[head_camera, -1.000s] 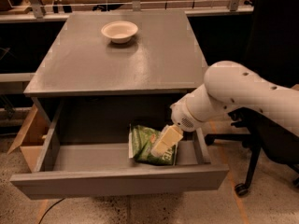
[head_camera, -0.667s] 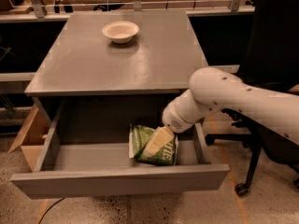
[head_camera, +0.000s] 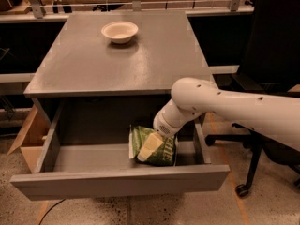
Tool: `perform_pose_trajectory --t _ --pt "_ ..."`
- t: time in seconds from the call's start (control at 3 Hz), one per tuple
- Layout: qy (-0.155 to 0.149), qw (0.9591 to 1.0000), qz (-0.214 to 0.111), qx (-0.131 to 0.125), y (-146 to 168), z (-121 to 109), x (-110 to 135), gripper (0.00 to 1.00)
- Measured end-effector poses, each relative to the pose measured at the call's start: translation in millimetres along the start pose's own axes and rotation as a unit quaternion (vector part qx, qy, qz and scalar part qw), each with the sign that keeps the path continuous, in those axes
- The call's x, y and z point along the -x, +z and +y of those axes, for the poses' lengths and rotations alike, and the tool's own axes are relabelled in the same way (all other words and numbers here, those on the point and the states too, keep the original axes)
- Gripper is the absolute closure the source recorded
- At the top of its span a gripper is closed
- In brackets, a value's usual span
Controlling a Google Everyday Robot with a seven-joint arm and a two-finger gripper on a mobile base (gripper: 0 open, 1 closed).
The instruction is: Pick green jalapeno chip bag from top drawer and place on counter
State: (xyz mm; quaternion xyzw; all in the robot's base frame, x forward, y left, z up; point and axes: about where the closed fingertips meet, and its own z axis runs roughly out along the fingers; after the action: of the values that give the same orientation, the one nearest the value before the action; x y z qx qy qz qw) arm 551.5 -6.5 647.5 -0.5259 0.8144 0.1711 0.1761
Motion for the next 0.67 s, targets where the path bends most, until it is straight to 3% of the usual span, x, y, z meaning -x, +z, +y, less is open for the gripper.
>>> perform_pose_trajectory --t 0.33,0.67 --pt "0.008 0.9999 0.008 0.003 13 -3 -4 0.19" --pt "0.026 0.9996 -0.005 -0.008 3 -2 -15 0.50"
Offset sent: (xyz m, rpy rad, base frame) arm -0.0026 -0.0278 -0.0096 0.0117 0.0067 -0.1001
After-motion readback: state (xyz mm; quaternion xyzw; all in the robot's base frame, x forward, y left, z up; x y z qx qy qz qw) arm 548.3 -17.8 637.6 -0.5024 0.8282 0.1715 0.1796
